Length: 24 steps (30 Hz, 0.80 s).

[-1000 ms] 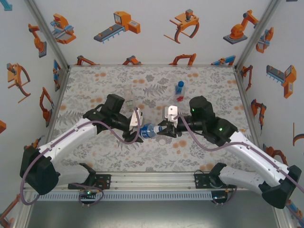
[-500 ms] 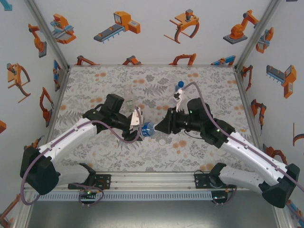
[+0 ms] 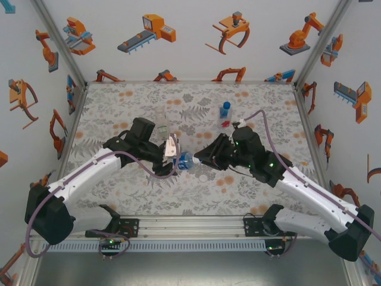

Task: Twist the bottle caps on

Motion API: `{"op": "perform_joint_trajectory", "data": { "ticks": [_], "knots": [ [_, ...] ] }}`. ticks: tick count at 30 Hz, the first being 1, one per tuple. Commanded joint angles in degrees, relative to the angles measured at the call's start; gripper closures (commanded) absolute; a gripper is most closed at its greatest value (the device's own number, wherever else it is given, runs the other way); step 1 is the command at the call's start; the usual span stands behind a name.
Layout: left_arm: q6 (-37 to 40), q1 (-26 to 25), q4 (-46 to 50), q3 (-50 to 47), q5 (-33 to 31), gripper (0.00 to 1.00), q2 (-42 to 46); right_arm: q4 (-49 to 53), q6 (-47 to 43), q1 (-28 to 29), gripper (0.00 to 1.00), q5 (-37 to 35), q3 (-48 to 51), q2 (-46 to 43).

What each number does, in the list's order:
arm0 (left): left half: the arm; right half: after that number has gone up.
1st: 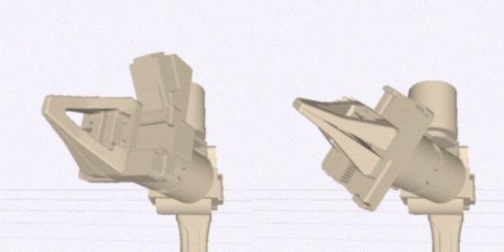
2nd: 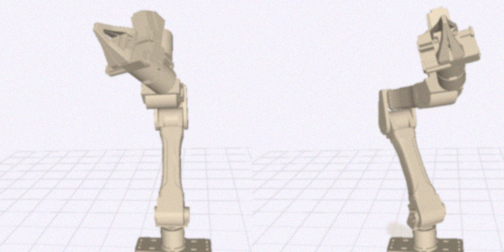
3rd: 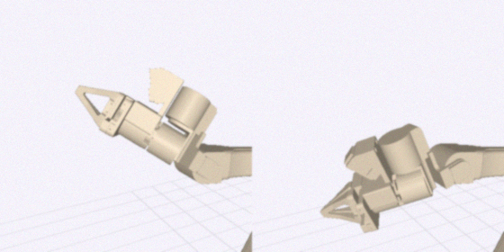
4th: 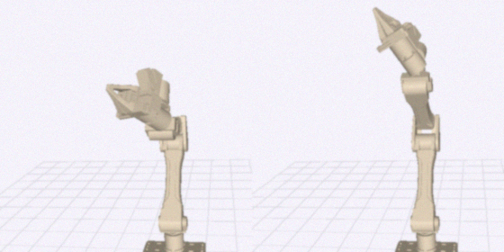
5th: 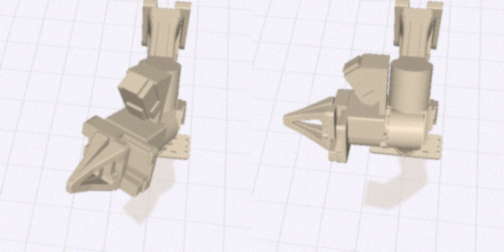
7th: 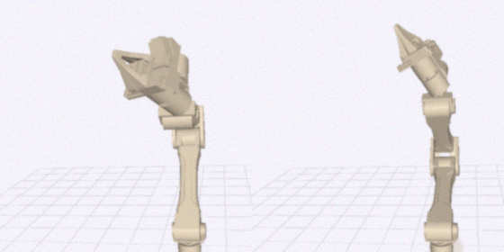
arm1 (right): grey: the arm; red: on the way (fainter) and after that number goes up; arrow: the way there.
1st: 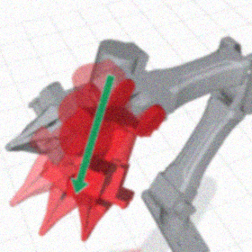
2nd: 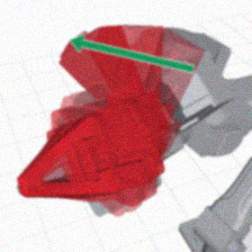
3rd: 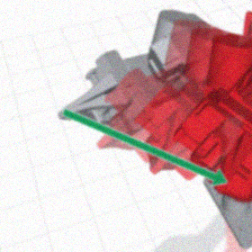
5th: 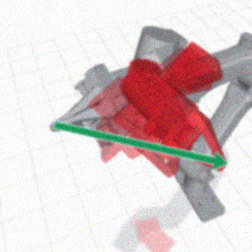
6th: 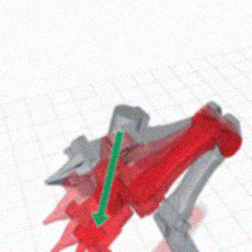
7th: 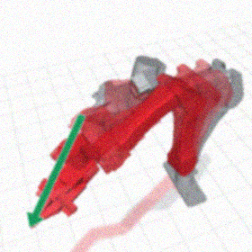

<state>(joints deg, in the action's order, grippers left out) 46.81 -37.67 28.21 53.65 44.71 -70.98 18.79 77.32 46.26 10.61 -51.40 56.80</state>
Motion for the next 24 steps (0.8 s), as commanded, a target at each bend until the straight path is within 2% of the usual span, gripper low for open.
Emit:
{"op": "perform_joint_trajectory", "data": {
  "ticks": [1, 5, 6, 7, 13, 19, 24],
  "knots": [
    [1.17, -0.72, -0.70, 0.46, 5.65, 0.88, 1.68, 0.15, -1.60, -0.82, 1.00, -3.91, -2.87, 1.36],
    [0.91, -0.73, -0.70, 0.57, 5.52, 0.58, 1.69, 2.06, -5.97, -1.28, 1.00, -3.96, -5.18, 2.85],
    [0.67, -0.74, -0.90, 0.58, 5.33, 0.23, 1.75, 3.11, -7.85, -1.51, 1.00, -4.10, -6.08, 3.41],
    [0.25, -0.68, -1.15, 0.58, 4.93, 0.02, 1.84, 4.41, -9.69, -1.84, 1.00, -4.18, -7.05, 4.05],
    [-2.59, -0.57, -4.70, -0.83, 1.71, 0.03, 3.49, 13.45, -22.45, -5.62, 1.00, -4.00, -14.29, 10.05],
    [-6.43, -0.49, -10.16, -3.52, -4.04, 0.03, 6.66, 22.37, -37.64, -11.48, 1.00, -4.89, -25.77, 20.46],
    [-9.48, 0.12, -12.49, -4.24, -10.57, 0.03, 8.26, 23.40, -47.09, -14.77, 1.00, -7.73, -34.21, 29.05]
  ]
}}
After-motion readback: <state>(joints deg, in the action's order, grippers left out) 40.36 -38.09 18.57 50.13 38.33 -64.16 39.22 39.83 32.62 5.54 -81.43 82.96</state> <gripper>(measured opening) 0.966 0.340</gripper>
